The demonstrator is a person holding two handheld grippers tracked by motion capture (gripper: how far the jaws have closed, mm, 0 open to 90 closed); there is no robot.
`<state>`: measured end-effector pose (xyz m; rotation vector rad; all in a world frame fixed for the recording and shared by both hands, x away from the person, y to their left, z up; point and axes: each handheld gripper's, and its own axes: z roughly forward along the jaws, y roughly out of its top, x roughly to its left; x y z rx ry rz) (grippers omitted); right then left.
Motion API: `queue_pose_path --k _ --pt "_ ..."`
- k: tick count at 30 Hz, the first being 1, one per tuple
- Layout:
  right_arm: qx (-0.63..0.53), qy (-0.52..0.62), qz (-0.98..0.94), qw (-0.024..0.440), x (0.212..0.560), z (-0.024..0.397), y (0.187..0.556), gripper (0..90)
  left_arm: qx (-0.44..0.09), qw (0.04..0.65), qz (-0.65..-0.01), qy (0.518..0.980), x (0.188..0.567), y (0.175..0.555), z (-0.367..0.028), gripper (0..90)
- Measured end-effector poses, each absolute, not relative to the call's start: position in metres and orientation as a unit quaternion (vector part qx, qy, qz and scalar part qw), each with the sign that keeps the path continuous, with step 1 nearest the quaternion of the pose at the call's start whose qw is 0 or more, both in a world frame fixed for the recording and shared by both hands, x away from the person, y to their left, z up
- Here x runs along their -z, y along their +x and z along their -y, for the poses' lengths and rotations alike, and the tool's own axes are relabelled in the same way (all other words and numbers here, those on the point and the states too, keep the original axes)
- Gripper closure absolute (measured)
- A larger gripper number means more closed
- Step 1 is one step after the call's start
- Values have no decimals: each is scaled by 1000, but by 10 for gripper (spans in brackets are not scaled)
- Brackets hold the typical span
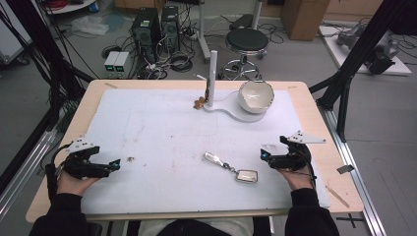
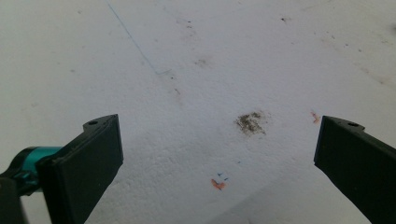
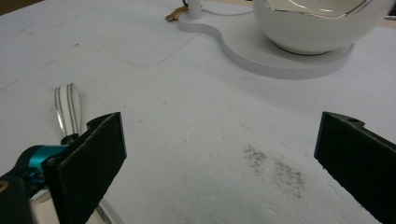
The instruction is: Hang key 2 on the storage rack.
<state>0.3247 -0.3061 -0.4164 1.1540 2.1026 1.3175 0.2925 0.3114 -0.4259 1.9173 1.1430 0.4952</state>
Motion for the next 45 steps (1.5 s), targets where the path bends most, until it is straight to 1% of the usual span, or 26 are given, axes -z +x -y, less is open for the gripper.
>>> queue_pose_path --k 5,31,38,45 --pt "-466 396 -769 185 415 290 324 11 -195 416 -455 763 427 291 -313 17" --pt "-454 350 -805 153 416 250 321 12 -190 421 -449 764 428 289 -313 17" --pt "-438 346 -817 141 419 242 328 12 -189 420 -448 766 429 290 -313 17" --pt "-426 335 -830 132 420 225 332 12 -188 420 -448 767 429 291 -312 17"
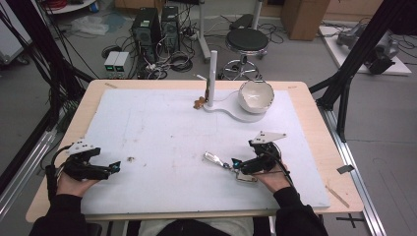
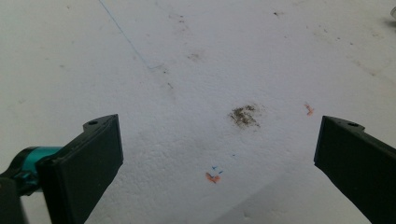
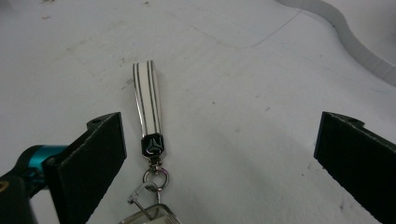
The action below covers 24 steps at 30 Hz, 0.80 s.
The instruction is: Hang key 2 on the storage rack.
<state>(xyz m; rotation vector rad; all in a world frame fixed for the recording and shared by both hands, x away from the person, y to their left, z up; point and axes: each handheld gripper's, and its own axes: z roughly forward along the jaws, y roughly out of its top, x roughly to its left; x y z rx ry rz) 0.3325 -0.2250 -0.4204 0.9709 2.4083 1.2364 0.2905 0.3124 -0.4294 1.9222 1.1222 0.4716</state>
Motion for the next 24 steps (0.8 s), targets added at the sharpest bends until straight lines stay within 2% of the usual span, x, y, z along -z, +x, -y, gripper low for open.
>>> queue_pose_path --k 12,24 --pt "-399 320 -852 115 425 197 338 12 -192 420 -445 767 429 289 -312 17" --pt "-383 286 -869 125 426 166 341 48 -194 418 -443 769 429 288 -312 17"
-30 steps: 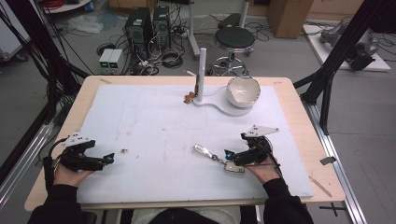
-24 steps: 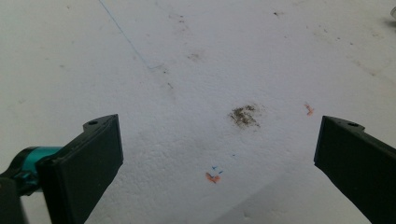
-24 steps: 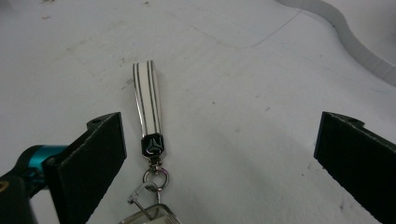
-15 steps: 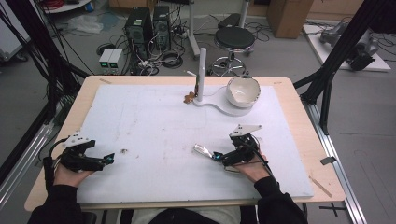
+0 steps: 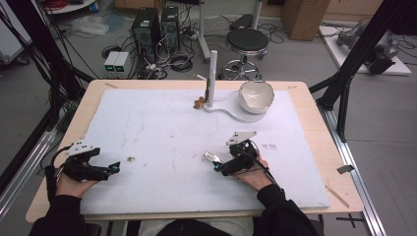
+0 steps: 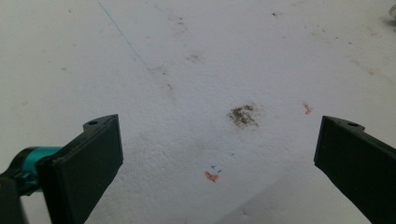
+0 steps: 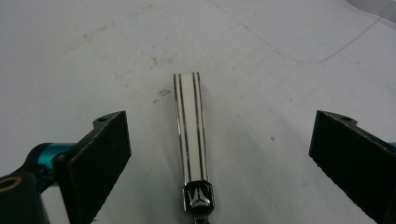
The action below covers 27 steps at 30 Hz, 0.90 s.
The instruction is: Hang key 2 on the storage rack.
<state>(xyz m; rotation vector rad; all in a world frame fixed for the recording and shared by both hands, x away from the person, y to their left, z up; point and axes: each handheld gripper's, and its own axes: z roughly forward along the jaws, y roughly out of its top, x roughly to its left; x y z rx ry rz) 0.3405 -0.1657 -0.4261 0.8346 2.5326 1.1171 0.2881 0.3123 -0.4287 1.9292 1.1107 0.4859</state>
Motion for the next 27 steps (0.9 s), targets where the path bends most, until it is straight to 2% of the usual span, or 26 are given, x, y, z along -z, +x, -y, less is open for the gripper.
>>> queue_pose_path --k 5,7,15,18,27 --pt "-376 276 -876 121 428 157 341 69 -194 413 -441 773 430 288 -312 17" --pt "-373 270 -879 120 429 155 342 139 -193 413 -442 773 430 289 -311 17" --pt "-356 259 -891 111 433 143 343 275 -194 412 -440 774 430 288 -311 17" --pt "-353 254 -893 114 433 141 343 357 -195 414 -440 773 430 288 -311 17" --pt "-341 249 -901 106 435 137 345 528 -197 414 -441 772 430 288 -311 17"
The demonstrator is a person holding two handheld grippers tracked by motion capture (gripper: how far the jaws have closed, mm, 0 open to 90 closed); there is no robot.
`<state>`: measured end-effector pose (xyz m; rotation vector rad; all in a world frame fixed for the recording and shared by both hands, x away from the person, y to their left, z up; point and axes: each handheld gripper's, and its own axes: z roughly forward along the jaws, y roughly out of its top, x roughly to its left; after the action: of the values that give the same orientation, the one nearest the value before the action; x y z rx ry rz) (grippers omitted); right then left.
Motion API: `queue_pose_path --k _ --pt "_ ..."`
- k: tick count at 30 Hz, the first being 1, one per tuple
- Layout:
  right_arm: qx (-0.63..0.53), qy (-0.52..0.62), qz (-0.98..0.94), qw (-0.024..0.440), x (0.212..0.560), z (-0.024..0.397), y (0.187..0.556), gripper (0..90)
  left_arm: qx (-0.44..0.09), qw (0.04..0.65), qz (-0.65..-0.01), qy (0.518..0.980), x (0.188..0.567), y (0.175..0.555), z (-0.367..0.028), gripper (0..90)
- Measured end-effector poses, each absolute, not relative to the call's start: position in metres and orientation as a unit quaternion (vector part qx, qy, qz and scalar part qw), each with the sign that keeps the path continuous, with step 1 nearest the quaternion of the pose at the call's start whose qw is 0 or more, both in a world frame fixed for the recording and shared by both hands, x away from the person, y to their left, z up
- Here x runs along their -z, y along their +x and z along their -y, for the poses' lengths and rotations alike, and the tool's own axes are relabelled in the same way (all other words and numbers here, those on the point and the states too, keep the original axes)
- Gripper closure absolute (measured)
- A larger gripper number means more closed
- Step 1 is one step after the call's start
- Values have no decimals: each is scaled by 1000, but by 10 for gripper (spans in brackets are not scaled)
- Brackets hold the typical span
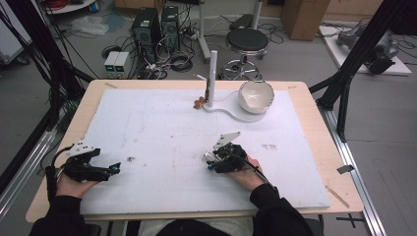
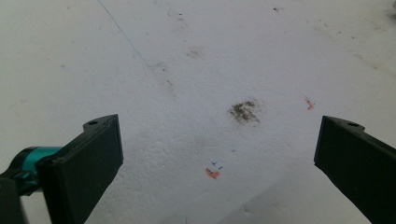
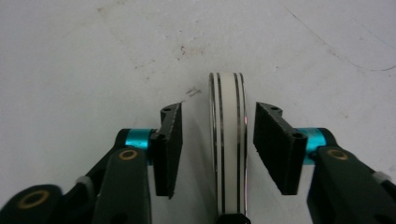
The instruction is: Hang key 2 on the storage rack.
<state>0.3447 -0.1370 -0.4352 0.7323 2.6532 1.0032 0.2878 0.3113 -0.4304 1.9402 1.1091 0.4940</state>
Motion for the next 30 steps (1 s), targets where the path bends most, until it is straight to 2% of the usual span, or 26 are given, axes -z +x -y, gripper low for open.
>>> queue_pose_path --k 5,6,15,30 --pt "-326 244 -907 109 436 135 345 725 -196 413 -440 773 430 288 -311 17" --pt "-326 241 -908 108 436 134 345 733 -196 412 -440 773 430 288 -311 17" --pt "-336 235 -905 116 428 135 340 743 -201 415 -435 773 430 288 -310 17" --pt "-434 280 -848 116 391 173 331 746 -199 422 -430 773 428 288 -309 17"
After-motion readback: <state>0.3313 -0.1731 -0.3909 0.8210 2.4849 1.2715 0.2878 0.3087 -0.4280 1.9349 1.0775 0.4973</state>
